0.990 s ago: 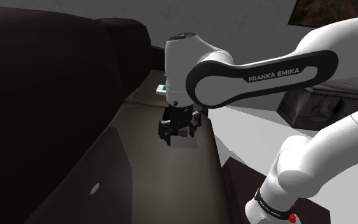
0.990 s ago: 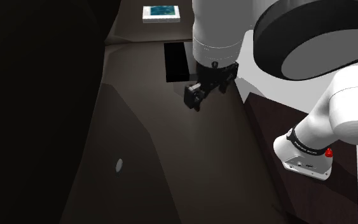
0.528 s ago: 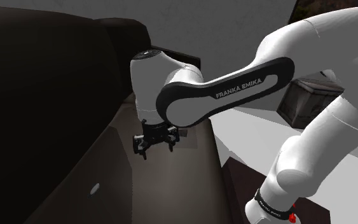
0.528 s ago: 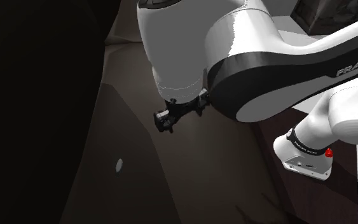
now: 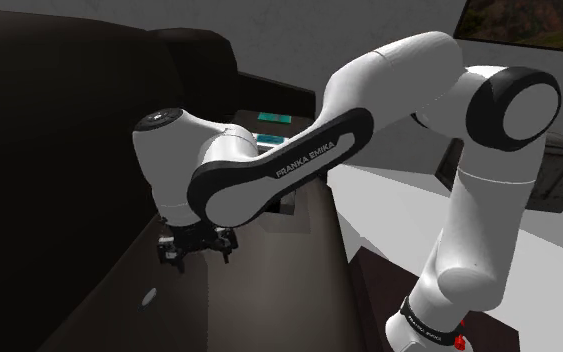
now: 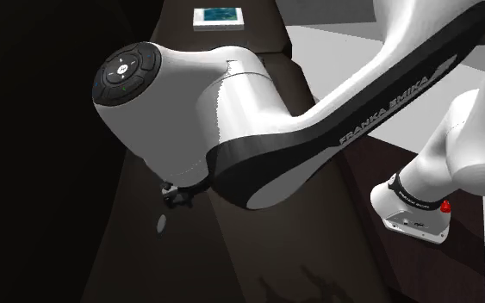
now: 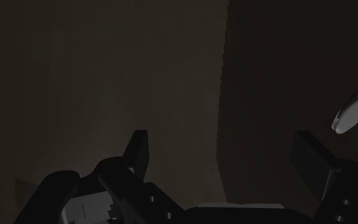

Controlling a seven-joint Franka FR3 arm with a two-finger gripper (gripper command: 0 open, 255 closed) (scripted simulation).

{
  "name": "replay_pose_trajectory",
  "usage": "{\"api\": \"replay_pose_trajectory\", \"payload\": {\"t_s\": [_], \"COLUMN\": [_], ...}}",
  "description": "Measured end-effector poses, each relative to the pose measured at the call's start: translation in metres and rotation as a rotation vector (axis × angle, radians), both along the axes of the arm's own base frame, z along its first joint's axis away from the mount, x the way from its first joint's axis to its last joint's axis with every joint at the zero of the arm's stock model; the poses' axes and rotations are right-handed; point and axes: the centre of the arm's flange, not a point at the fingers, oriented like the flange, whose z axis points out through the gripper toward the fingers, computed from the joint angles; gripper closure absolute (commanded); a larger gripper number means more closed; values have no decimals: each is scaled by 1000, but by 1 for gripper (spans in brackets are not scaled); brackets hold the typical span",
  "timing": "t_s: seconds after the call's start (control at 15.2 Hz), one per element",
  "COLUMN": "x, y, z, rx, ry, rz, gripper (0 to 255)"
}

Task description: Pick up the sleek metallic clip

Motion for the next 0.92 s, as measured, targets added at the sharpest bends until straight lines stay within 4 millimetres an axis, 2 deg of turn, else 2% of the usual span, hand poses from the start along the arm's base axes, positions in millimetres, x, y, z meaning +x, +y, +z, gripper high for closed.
{"api": "replay_pose_trajectory", "payload": {"t_s": [0.4, 0.73, 0.92], "x": [41, 84, 92], "y": [57, 101, 110], "z": [-38, -68, -81], "rx": [-12, -24, -28], "ry": [-14, -25, -28], "rz": [-82, -151, -168], "gripper": [0, 0, 0]}}
